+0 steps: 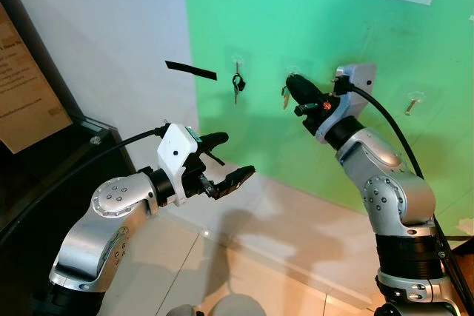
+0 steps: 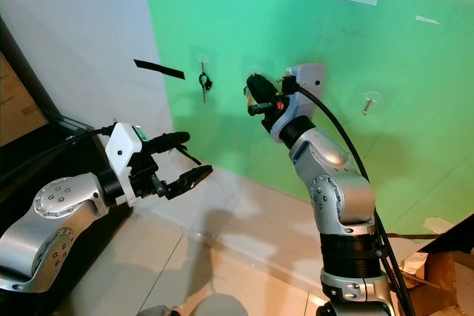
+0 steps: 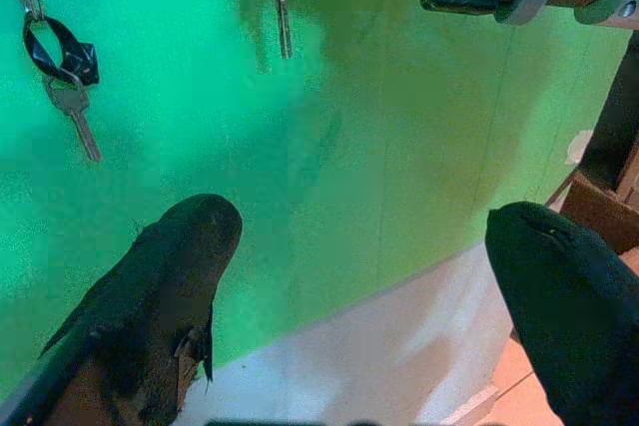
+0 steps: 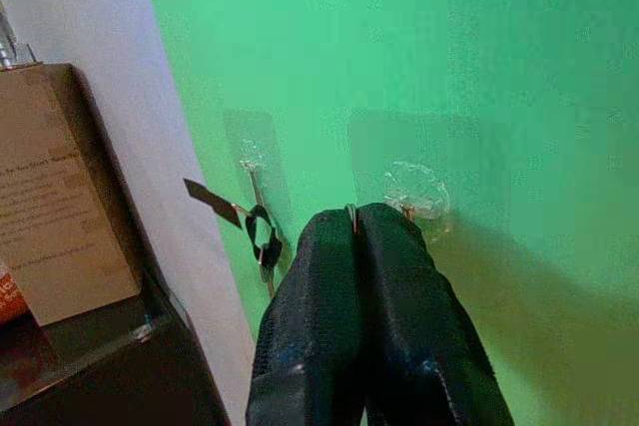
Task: Hang keys on a hook
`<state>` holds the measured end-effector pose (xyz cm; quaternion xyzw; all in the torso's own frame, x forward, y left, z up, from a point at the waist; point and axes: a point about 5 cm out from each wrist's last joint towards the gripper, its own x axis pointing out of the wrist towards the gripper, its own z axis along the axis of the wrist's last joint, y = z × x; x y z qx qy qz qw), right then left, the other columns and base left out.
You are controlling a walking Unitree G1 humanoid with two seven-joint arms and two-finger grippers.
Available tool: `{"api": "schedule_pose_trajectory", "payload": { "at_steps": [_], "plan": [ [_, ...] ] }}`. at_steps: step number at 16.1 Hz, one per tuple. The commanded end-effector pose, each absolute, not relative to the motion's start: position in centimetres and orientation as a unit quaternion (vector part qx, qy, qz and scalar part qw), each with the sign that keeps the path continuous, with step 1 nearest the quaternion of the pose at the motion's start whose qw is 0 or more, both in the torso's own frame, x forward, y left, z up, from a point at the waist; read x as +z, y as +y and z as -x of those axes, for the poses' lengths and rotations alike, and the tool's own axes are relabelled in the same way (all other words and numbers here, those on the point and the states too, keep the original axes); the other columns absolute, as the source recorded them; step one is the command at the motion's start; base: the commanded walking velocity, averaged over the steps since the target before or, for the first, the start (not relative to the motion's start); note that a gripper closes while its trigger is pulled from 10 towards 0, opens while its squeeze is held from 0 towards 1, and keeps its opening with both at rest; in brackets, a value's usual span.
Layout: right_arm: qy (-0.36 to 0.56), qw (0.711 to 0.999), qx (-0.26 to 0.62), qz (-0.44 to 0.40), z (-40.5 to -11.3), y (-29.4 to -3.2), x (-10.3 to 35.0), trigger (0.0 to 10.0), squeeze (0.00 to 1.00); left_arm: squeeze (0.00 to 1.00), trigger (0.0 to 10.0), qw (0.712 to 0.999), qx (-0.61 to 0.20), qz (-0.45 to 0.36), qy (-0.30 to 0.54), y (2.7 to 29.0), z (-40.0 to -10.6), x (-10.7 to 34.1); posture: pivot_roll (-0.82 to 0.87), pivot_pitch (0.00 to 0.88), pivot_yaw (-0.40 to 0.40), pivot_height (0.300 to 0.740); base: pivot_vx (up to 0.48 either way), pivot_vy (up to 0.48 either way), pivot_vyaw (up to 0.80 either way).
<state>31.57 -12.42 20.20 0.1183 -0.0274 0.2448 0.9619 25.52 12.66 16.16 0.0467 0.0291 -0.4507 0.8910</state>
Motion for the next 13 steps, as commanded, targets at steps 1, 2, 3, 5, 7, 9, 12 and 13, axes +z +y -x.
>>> {"api": "schedule_pose_trajectory", "payload": {
  "at_steps": [1, 2, 3, 5, 7, 9, 12, 13],
  "plan": [
    [-0.031, 0.962, 0.246, -0.117, -31.74, -12.26, 20.45, 10.0, 0.0, 0.0, 10.0, 0.89, -0.452, -0.045, 0.033, 12.6, -25.61, 16.08, -0.03, 0.0, 0.009, 0.74, 0.0, 0.0, 0.0],
    [-0.029, 0.963, 0.241, -0.117, -31.83, -12.33, 20.37, 10.0, 0.0, 0.0, 10.0, 0.89, -0.453, -0.044, 0.033, 12.59, -25.59, 16.07, -0.04, 0.0, 0.009, 0.74, 0.0, 0.0, 0.0],
    [-0.025, 0.965, 0.233, -0.117, -31.98, -12.43, 20.24, 10.0, 0.0, 0.0, 10.0, 0.89, -0.453, -0.044, 0.034, 12.56, -25.55, 16.05, -0.04, 0.0, 0.009, 0.74, 0.0, 0.0, 0.0],
    [-0.015, 0.969, 0.219, -0.114, -32.2, -12.57, 19.92, 10.0, 0.0, 0.0, 10.0, 0.889, -0.454, -0.043, 0.034, 12.55, -25.46, 16.01, -0.04, 0.0, 0.008, 0.74, 0.0, 0.0, 0.0],
    [-0.008, 0.97, 0.215, -0.111, -32.33, -12.51, 19.7, 10.0, 0.0, 0.0, 10.0, 0.889, -0.454, -0.042, 0.035, 12.55, -25.41, 15.97, -0.04, 0.0, 0.006, 0.74, 0.0, 0.0, 0.0],
    [-0.01, 0.971, 0.212, -0.114, -32.41, -12.4, 19.76, 10.0, 0.0, 0.0, 10.0, 0.889, -0.454, -0.042, 0.036, 12.55, -25.34, 15.95, -0.03, 0.0, 0.004, 0.74, 0.0, 0.0, 0.0],
    [-0.025, 0.97, 0.203, -0.13, -32.67, -12.45, 20.34, 10.0, 0.0, 0.0, 10.0, 0.889, -0.454, -0.041, 0.037, 12.55, -25.29, 15.91, -0.03, 0.0, 0.004, 0.74, 0.0, 0.0, 0.0],
    [-0.024, 0.971, 0.2, -0.13, -32.69, -12.49, 20.32, 10.0, 0.0, 0.0, 10.0, 0.889, -0.454, -0.041, 0.037, 12.55, -25.29, 15.9, -0.03, 0.0, 0.004, 0.74, 0.0, 0.0, 0.0]
  ]
}}
